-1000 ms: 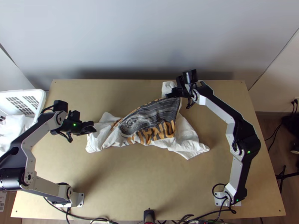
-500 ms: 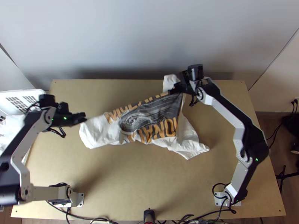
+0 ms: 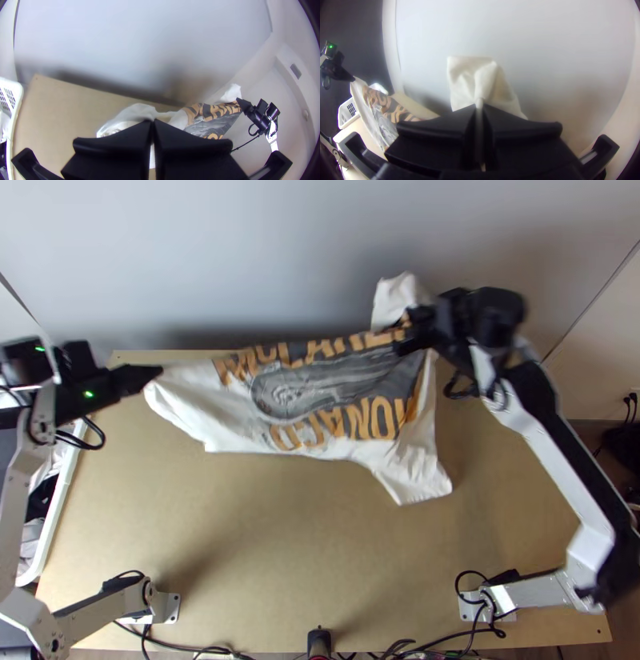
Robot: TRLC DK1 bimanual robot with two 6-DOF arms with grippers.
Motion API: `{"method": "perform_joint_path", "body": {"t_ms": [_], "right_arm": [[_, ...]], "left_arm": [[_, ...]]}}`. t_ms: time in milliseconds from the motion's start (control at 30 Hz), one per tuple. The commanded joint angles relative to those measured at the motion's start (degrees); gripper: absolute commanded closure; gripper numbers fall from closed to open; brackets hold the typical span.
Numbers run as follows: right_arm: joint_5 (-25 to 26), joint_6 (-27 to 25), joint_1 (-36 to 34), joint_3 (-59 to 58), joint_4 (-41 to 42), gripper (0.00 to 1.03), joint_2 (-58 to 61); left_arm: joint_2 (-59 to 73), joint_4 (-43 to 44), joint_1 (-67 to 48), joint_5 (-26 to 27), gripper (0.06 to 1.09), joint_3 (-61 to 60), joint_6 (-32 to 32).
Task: Fold the t-shirt
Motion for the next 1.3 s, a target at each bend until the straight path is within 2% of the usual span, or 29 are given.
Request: {"method": "perform_joint_path", "body": {"t_ms": [0, 300, 400, 500, 700, 1033, 1133, 1267], "right_arm": [[2.0, -0.3, -0.6, -0.7, 1.9, 1.00, -11.6], [3.9, -0.6, -2.4, -3.2, 1.0, 1.00, -24.6], [4.5, -2.9, -2.2, -5.1, 0.4, 1.00, -28.5], [4.6, -3.9, -1.7, -5.1, -3.2, 1.00, -30.6], [4.6, -2.7, -0.7, -8.5, -10.4, 1.00, -36.9], [4.4, 4.0, 0.6, -14.3, -25.8, 1.00, -44.4], [2.9, 6.9, 0.1, -20.4, -27.8, 1.00, -44.9], [0.5, 8.2, 0.4, -32.2, -27.8, 1.00, -44.2]], "left_arm": [[-2.9, 1.2, -0.8, -2.0, 1.05, 10.0, -1.9], [-4.4, -2.3, -4.7, -2.1, 1.05, 19.0, -1.9], [-5.2, -4.6, -6.3, -2.1, 1.05, 20.9, -1.2], [-5.9, -6.7, -6.8, -1.7, 1.05, 21.7, -1.1], [-9.0, -11.8, -6.8, -0.8, 1.05, 20.4, 0.3], [-15.7, -19.0, -6.8, 0.0, 1.05, 13.8, 3.1], [-16.6, -19.1, -6.9, 0.1, 1.05, 11.2, 3.1], [-15.8, -19.1, -6.9, 0.1, 1.05, 10.6, 3.2]]}}
